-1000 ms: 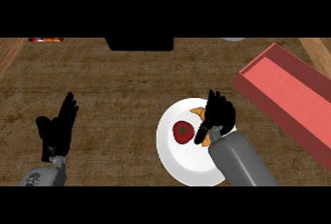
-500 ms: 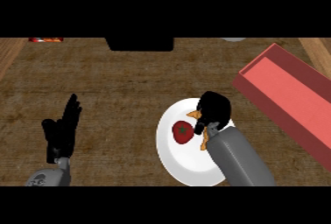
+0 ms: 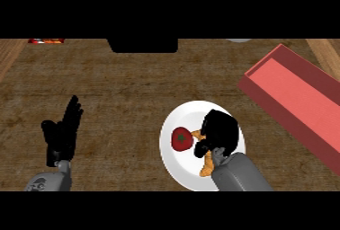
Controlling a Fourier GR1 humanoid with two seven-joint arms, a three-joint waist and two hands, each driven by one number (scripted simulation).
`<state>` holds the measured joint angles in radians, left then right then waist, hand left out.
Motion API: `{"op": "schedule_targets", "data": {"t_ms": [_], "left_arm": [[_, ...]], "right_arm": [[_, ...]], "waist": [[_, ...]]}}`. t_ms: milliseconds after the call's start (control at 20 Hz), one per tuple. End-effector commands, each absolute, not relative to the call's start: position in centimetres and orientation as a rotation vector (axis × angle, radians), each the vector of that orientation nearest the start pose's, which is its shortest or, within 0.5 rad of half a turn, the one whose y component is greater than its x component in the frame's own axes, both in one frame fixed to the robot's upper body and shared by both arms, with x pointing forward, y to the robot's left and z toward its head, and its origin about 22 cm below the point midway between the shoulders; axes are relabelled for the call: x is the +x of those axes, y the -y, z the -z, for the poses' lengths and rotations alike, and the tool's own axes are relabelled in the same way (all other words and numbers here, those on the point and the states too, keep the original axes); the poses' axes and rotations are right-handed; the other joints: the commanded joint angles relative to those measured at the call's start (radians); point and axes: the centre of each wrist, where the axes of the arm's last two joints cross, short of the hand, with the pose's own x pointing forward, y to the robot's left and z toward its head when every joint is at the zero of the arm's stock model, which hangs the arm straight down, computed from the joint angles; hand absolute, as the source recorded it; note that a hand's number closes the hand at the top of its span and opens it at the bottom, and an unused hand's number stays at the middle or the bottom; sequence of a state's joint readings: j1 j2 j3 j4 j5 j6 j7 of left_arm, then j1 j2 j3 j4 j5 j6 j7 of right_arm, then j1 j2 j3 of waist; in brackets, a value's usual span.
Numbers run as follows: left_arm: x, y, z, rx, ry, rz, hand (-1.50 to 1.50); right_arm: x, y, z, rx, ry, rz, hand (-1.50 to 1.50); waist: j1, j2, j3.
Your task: Pick the croissant from the plate and place it in the cardboard box
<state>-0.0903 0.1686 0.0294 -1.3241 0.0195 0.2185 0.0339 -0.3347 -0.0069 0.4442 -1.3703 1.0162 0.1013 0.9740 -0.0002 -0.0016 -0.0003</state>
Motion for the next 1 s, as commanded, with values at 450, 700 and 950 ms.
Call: {"op": "schedule_targets", "data": {"t_ms": [450,700,950], "left_arm": [[26.1,-27.9,2.7,0.335,1.369,-0.072,0.0],[26.7,-29.7,1.6,0.317,1.384,-0.07,0.0],[26.6,-28.7,2.7,0.305,1.384,-0.065,0.0]], "right_arm": [[23.0,7.5,-14.7,-1.134,1.072,-0.846,1.5],[21.4,8.8,-18.9,-1.212,1.189,-0.673,1.5],[21.5,11.0,-21.5,-1.279,1.202,-0.593,1.5]], "waist": [[-0.01,-0.005,-0.001],[-0.007,-0.004,-0.001],[-0.008,0.0,-0.001]]}}
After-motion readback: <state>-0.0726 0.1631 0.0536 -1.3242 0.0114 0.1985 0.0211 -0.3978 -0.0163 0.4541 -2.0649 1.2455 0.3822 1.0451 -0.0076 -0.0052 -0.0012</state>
